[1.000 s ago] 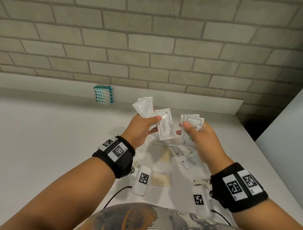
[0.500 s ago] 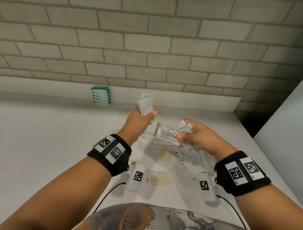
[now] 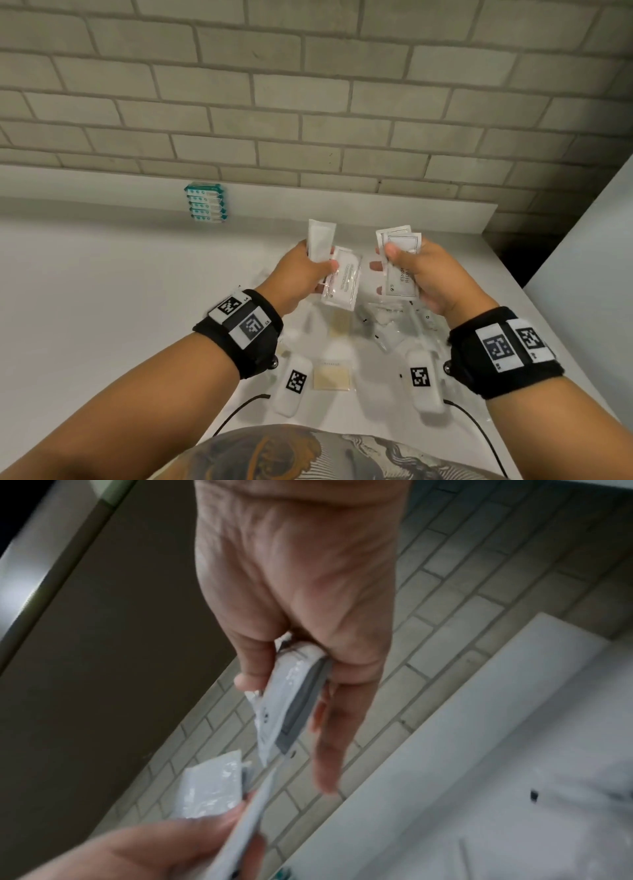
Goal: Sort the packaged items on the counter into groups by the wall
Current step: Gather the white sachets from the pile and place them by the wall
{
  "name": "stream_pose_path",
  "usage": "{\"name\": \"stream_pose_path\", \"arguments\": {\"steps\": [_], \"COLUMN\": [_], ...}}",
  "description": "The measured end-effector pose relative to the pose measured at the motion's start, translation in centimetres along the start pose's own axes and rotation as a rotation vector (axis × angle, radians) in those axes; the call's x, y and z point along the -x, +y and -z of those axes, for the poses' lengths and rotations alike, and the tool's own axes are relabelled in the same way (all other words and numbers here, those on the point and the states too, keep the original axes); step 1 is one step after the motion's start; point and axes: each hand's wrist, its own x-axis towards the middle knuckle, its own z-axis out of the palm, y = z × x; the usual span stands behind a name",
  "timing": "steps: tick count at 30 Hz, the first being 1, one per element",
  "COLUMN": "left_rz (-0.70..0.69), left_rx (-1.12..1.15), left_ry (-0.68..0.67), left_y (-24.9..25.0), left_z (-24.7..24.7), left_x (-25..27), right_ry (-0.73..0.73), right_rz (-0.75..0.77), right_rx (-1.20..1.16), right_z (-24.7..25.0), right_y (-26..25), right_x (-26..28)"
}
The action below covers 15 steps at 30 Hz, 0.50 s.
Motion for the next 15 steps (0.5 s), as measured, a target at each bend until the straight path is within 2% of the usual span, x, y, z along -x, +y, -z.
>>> {"name": "stream_pose_path", "arguments": {"steps": [2, 4, 8, 11, 15], "left_rz": [-0.009, -0.016, 0.033, 0.147, 0.105], "left_rx": [0.116, 0.184, 0.287, 0.425, 0.332], "left_ry": [0.008, -0.06, -0.153, -0.163, -0.173], "left_y": [0.0, 0.2, 0.6, 0.6, 0.2], "left_z": [-0.1, -0.5, -0.8, 0.0, 0.7], "left_x": [-0.1, 0.0, 0.4, 0.7, 0.9], "right_ry": [-0.056, -0.076, 0.083, 0.079, -0.038], "right_rz": [-0.03, -0.032, -0.055, -0.06, -0.057], "right_rx": [-0.104, -0.123, -0.155, -0.243, -0.353], "right_z": [-1.0, -2.3, -3.3, -2.5, -2.2], "right_y": [0.5, 1.4, 2.8, 2.9, 1.7], "right_x": [0.1, 0.1, -0.5, -0.6, 0.1]}}
